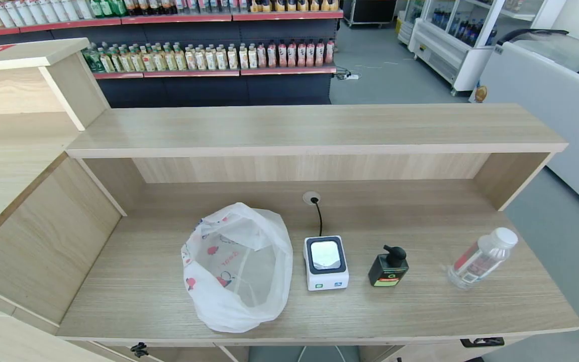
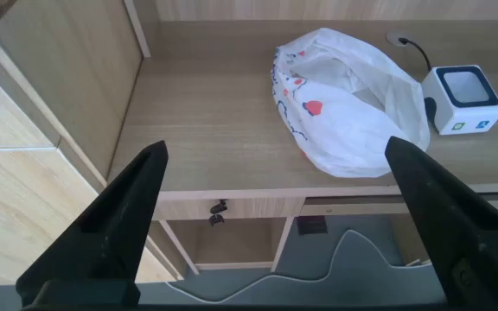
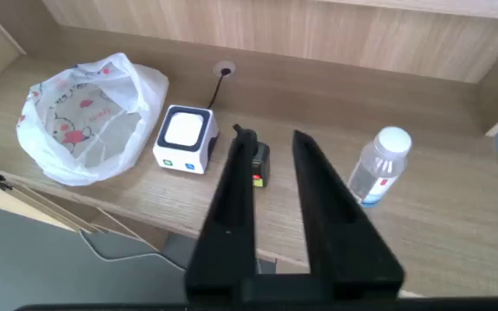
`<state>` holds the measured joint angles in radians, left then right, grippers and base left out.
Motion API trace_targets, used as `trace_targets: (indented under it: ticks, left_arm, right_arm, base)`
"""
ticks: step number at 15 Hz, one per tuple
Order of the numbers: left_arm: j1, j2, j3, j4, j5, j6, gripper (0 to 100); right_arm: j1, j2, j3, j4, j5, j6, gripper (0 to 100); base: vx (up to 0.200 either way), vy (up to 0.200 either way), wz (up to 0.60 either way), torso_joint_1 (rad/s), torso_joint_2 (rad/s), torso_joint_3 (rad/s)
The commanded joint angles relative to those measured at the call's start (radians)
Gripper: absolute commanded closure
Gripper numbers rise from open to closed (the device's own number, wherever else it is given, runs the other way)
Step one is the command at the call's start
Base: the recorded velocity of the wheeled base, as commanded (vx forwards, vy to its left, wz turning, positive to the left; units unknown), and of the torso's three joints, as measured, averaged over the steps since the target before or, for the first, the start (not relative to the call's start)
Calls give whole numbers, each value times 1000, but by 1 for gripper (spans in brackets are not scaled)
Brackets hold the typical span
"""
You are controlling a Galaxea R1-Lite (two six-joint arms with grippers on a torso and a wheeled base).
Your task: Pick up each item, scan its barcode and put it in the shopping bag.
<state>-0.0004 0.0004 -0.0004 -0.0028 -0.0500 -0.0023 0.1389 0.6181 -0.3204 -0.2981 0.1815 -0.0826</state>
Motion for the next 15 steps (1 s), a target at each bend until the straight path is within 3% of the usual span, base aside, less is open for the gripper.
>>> trace_targets:
  ticks: [1,4,8,15]
  left_arm:
    - [-1,0,0,0,1,-1,0]
    - [0,0,0,0,-1,-1,0]
    - [0,0,0,0,1,-1,0]
    - [0,0,0,0,-1,-1,0]
  right_arm:
    - [18,239,-3,-119,9,33,0]
    - [-68,546,-5,-299,49,50,0]
    - [-170,897,-3,-590,153,-59,0]
    - [-167,1066,-6,-604,188,-123,0]
  base:
    - [0,0,0,0,0,0]
    - [0,0,0,0,0,0]
    - [0,0,0,0,0,0]
    - [0,0,0,0,0,0]
